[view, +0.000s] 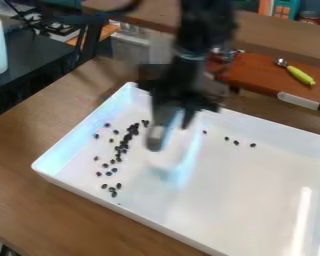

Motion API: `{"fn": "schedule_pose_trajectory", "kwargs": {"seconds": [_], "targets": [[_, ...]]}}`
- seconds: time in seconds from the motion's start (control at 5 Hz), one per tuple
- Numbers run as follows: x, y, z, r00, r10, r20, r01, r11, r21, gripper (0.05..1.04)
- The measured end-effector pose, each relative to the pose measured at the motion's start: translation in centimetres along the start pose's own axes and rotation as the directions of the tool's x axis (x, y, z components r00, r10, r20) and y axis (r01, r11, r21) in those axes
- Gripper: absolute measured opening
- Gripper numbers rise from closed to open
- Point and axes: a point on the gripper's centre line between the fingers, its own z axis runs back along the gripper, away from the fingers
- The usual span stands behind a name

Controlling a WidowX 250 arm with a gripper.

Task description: Sweep into pile

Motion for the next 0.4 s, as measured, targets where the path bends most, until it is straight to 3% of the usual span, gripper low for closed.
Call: {"fn": "schedule_pose_trajectory", "kwargs": {"seconds": [0.4], "targets": [[1.4,-8.6,-0.5,1.000,0.001,-0.005,-0.001,1.000,0.019,0.514]]}}
